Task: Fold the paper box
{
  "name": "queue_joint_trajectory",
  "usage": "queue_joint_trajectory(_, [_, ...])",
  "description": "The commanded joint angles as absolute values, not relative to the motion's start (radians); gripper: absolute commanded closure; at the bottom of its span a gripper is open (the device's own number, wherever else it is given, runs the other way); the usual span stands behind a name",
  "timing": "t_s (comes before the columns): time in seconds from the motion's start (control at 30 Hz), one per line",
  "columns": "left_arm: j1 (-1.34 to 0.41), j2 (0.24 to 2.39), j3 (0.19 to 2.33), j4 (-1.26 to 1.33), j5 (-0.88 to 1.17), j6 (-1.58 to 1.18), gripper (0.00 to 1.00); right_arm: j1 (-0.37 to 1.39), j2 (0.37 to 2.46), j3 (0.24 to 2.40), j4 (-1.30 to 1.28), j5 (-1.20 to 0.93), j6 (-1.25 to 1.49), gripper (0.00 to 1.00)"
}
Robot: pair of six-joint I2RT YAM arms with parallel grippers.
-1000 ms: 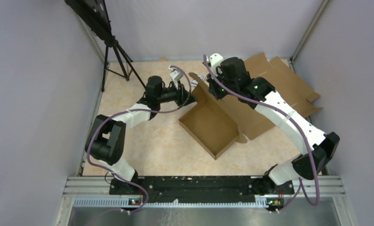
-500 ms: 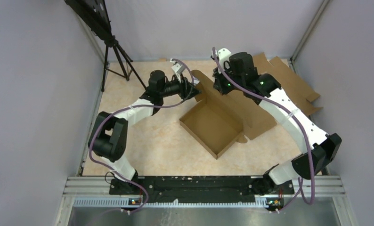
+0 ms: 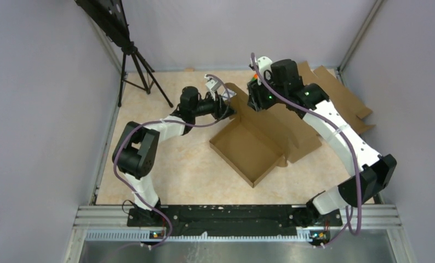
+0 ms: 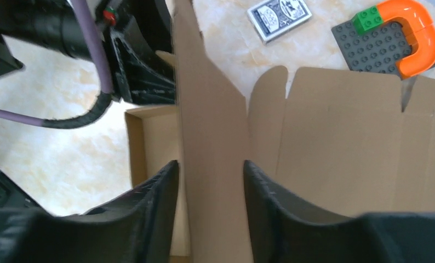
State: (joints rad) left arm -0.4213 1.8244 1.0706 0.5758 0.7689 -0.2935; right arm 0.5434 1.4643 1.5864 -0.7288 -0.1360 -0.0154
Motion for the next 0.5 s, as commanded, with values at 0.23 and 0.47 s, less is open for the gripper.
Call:
queue_joint_trajectory(0.23, [-0.431,1.801,1.081,0.573,0.765,-0.28,0.86,0.548,1.5,1.636,-0.835,-0.121,-0.029,0.54])
queue_joint_trajectory(0.47, [-0.437,1.766,1.078,0.539,0.76,-0.254,0.64,0.557,1.471,1.624,-0.827,-0.077,-0.008,0.91])
